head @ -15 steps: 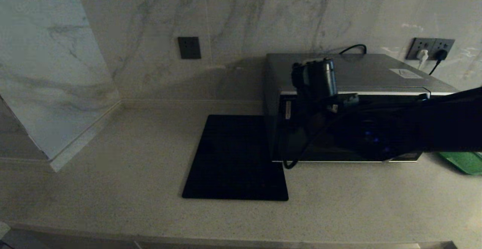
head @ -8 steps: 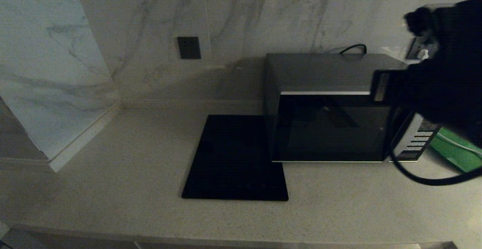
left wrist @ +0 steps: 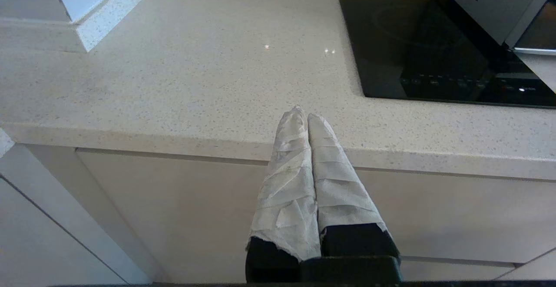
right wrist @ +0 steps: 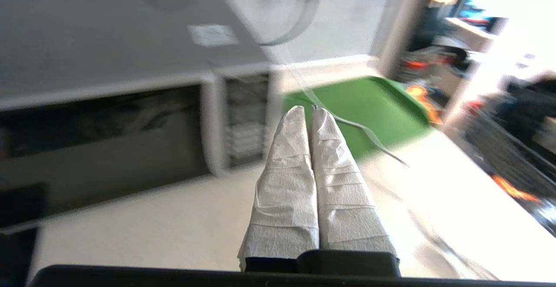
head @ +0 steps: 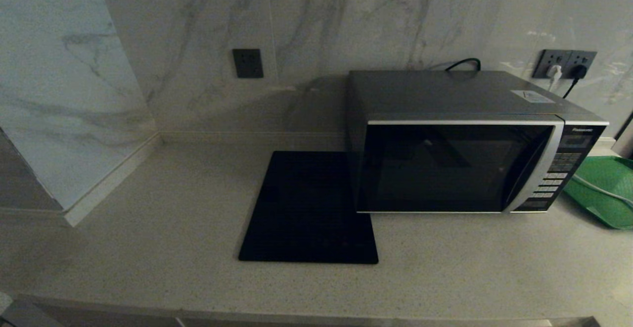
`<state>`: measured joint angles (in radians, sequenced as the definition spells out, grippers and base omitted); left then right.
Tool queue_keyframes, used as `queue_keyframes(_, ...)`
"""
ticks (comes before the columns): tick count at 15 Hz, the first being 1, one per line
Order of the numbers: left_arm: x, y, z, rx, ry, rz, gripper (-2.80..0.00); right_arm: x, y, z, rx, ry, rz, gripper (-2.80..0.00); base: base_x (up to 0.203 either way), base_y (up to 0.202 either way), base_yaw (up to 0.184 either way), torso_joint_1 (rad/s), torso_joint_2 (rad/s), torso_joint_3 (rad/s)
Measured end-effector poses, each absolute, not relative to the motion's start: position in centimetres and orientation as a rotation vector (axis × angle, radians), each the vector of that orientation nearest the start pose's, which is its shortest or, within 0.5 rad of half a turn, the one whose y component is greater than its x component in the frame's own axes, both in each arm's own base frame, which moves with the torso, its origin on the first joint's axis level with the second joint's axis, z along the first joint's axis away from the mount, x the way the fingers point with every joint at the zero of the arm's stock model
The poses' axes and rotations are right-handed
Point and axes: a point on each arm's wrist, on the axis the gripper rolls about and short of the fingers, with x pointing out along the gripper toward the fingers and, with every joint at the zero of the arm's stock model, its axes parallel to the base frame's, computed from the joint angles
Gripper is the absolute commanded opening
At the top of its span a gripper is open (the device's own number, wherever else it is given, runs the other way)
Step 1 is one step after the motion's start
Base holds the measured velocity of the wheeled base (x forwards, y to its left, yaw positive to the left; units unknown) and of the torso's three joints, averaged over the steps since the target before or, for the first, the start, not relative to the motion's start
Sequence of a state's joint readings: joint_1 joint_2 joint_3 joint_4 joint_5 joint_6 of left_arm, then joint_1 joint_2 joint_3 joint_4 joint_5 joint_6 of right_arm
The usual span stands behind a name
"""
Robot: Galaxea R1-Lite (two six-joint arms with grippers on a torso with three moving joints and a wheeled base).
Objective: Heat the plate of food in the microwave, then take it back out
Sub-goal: Open the microwave oven
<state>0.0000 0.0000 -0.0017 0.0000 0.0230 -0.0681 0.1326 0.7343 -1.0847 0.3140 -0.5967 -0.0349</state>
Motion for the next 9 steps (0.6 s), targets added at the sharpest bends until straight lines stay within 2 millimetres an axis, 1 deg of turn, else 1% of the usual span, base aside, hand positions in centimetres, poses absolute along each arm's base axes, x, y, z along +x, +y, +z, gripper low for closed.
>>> queue_keyframes(1,-2.3,0.1,7.6,-0.068,-0.002,0.022,-2.80,-1.0,-1.4,32.3,-0.020,-0.032,-0.483,-2.80,0.000,0.000,0.000,0.000,0.00,0.000)
queue_keyframes(2,-2.3,0.1,7.6,-0.068,-0.002,0.023,-2.80,-3.1,-1.5,30.7,-0.023,-0.028,-0.501,-2.80,0.000,0.000,0.000,0.000,0.00,0.000)
queue_keyframes(3,-2.3,0.1,7.6,-0.068,-0.002,0.023,-2.80,-5.0,-1.5,28.8,-0.027,-0.021,-0.519,-2.80,0.000,0.000,0.000,0.000,0.00,0.000)
queue_keyframes(4,-2.3,0.1,7.6,-0.068,-0.002,0.022,-2.80,-6.4,-1.5,26.8,-0.032,-0.002,-0.537,-2.80,0.000,0.000,0.000,0.000,0.00,0.000)
queue_keyframes(6,-2.3,0.0,7.6,-0.068,-0.002,0.022,-2.80,-7.8,-1.3,23.3,0.000,0.043,-0.562,-2.80,0.000,0.000,0.000,0.000,0.00,0.000)
queue_keyframes(9,-2.3,0.1,7.6,-0.068,-0.002,0.023,-2.80,-9.2,-1.1,19.6,0.034,0.038,-0.519,-2.80,0.000,0.000,0.000,0.000,0.00,0.000)
